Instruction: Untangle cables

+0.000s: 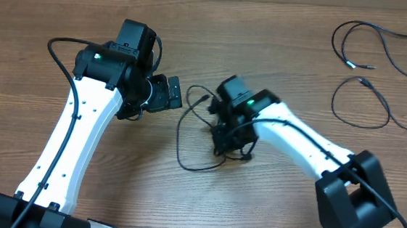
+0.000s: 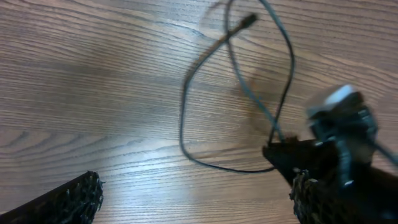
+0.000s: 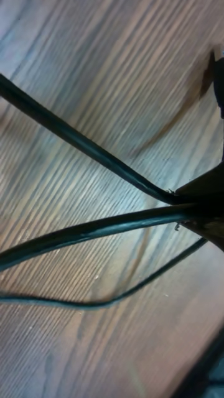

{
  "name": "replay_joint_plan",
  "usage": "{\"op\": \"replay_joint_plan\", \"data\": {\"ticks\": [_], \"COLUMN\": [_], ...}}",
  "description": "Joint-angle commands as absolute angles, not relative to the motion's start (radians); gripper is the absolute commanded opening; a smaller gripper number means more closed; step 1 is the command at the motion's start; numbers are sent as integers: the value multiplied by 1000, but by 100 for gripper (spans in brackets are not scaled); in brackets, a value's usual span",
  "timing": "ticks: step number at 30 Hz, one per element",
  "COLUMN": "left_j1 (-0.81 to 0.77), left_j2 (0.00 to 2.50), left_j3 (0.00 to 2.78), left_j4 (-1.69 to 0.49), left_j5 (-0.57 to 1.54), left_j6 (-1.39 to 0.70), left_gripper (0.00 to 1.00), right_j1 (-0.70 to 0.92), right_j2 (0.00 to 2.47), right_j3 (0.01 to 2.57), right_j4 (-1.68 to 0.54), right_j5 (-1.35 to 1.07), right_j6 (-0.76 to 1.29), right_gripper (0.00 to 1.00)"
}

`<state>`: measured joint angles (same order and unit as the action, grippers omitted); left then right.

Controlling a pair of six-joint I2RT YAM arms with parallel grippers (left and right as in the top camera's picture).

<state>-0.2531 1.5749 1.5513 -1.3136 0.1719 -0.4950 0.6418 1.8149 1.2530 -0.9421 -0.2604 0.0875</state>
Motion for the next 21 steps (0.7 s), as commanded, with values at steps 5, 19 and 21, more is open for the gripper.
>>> {"op": "replay_joint_plan", "data": {"ticks": [5, 19, 21], "left_j1": [-249, -249, -249], "left_j2": [1585, 1587, 1593], "left_j3": [1566, 1566, 1565], "left_j4": [-1328, -1370, -1378], "left_j5": [176, 47, 8], "left_j6": [-505, -506, -512], "left_gripper": [100, 83, 66], "right_j1": [683, 679, 671], "right_j2": [1810, 1829, 1829], "right_j3": [1268, 1269, 1270], "right_j4": [-913, -937, -936], "right_j5": [-176, -79, -80], "right_j6": [127, 309, 316], "right_gripper": [4, 4, 4]}}
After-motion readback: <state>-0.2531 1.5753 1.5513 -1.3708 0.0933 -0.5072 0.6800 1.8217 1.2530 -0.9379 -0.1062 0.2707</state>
